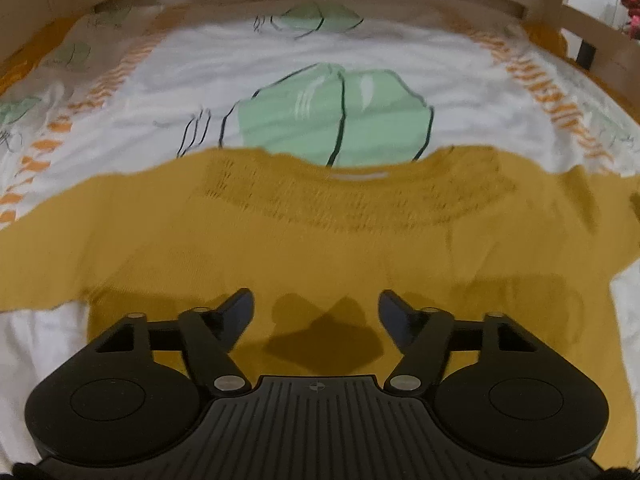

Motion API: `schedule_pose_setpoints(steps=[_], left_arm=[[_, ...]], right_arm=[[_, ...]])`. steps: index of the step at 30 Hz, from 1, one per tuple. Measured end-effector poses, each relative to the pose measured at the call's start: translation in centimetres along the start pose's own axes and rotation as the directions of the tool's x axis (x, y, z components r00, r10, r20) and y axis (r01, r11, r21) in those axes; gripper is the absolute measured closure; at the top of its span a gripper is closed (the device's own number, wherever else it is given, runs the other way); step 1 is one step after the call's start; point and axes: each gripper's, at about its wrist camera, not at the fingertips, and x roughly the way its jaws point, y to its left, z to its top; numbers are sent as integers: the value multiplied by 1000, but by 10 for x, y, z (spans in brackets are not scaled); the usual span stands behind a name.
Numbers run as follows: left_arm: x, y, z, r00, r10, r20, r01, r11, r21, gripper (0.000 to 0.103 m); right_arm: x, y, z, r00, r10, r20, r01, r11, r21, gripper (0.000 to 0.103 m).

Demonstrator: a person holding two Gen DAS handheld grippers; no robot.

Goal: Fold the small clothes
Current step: 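Reach the right tool to a sweater sleeve cuff and grasp it, then fold the held sleeve across the sweater body with the right tool, then open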

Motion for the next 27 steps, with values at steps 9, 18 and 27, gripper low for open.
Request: schedule_pose_setpoints(steps=[9,18,27], left_arm=[[-39,40,1,998,29,47,-27,999,-40,37],[-79,86,4,983,109,145,-103,993,-51,37],[-66,129,0,994,42,102,-31,993,-110,37]], right_arm=[[-87,103,9,971,233,60,-213,948,-237,90],[-173,234,-72,857,500,-125,-507,775,-377,90],[-172,314,-226,771,521,-367,-637,640,-430,89]])
